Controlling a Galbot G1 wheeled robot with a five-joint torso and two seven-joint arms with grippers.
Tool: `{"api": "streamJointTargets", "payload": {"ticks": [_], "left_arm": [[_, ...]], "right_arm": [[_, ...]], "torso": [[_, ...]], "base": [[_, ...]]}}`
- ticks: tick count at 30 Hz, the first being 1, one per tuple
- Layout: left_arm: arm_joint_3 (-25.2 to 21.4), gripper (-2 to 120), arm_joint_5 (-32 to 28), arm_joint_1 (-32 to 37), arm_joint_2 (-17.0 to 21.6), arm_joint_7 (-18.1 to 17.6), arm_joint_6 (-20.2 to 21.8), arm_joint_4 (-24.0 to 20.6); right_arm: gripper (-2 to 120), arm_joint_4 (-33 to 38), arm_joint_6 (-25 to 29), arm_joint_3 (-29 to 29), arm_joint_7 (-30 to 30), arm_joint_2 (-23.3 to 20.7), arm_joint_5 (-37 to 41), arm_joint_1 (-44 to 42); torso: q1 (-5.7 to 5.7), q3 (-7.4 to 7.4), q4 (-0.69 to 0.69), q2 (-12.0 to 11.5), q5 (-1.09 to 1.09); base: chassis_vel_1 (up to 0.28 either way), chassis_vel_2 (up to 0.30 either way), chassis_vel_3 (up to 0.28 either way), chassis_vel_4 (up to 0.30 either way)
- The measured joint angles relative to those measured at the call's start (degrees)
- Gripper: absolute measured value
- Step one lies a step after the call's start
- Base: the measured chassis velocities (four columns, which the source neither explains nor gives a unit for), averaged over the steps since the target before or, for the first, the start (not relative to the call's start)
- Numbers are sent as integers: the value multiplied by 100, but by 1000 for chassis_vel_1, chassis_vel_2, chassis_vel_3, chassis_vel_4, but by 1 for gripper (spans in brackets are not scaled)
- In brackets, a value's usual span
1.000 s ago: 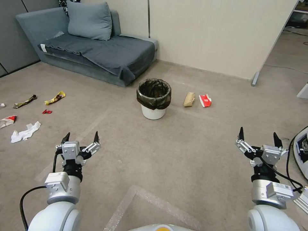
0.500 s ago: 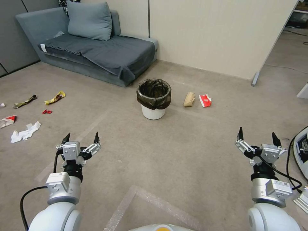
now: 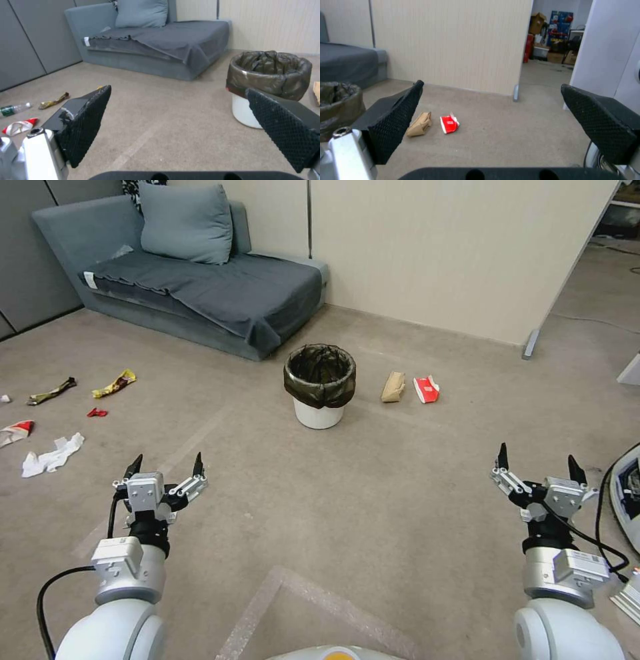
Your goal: Pick up the trash bin, then pick up the garbage from the floor and place it into the trash bin.
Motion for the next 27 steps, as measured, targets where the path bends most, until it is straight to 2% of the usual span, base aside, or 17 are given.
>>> {"api": "streamJointTargets", "payload": {"ticks": [27], "left_arm": [[-26, 100, 34, -65, -27, -3, -2, 97]], "right_arm": [[100, -123, -24, -4, 10, 1, -58, 69]], "torso": [[0, 0, 0, 0, 0]], "base": [[-73, 70, 73, -74]]}}
